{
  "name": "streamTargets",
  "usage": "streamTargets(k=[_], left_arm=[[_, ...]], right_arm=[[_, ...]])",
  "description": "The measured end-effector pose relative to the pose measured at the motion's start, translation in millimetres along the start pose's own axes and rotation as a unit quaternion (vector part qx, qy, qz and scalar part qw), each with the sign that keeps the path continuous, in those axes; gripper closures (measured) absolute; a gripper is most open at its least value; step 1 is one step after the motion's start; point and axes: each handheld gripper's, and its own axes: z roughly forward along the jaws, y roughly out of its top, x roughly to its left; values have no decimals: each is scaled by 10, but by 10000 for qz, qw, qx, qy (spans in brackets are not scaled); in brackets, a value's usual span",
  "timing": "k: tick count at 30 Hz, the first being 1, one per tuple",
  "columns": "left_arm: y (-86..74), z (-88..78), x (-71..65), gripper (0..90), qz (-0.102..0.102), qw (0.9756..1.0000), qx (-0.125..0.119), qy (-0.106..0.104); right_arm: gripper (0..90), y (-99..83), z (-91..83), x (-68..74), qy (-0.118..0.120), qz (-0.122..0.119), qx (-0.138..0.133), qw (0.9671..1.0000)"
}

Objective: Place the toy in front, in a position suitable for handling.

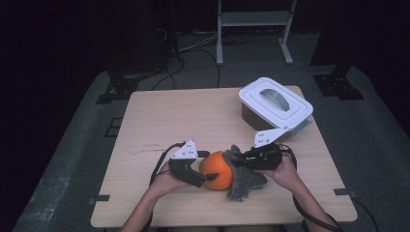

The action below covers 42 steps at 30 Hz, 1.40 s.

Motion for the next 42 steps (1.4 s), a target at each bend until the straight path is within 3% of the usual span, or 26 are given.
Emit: streamTargets(k=[3, 6, 9, 11, 15, 18, 21, 26, 31, 34, 37, 42], left_arm=[[-8, 13, -6, 240, -46, 10000, 6, -66], [4, 6, -23, 371, -25, 10000, 35, 64], [13, -10, -13, 420, -186, 9997, -31, 127], [29, -27, -11, 434, -284, 9994, -76, 188], [87, -24, -32, 447, -432, 9986, -127, 274], [104, -31, -67, 444, -265, 9989, -10, 382], [59, -50, -35, 449, -403, 9985, -68, 372], [49, -94, 31, 450, -648, 9968, -149, 444], [65, -62, 29, 446, -754, 9956, -181, 523], [68, -49, 19, 442, -791, 9951, -206, 555], [55, -56, 23, 442, -826, 9946, -196, 597], [45, -70, 50, 439, -901, 9938, -252, 604]], right_arm=[[802, -27, -11, -33, -47, 46, 30, 10000], [801, -41, -24, -54, -115, 66, 54, 9999], [801, -45, -60, -64, -311, 82, 165, 9993], [802, -9, -102, -36, -318, 48, 73, 9995], [801, 155, -141, 123, -275, -254, -123, 9992], [801, 218, -81, 203, -326, -474, 28, 9983], [800, 142, -57, 135, -308, -354, 70, 9989], [801, 34, -82, 47, -503, -207, 211, 9983], [803, 201, -90, 207, -294, -469, -82, 9984], [803, 241, 9, 268, -284, -650, 70, 9975], [805, 187, 80, 243, -281, -639, 162, 9974], [807, 85, 36, 142, -393, -480, 256, 9977]])
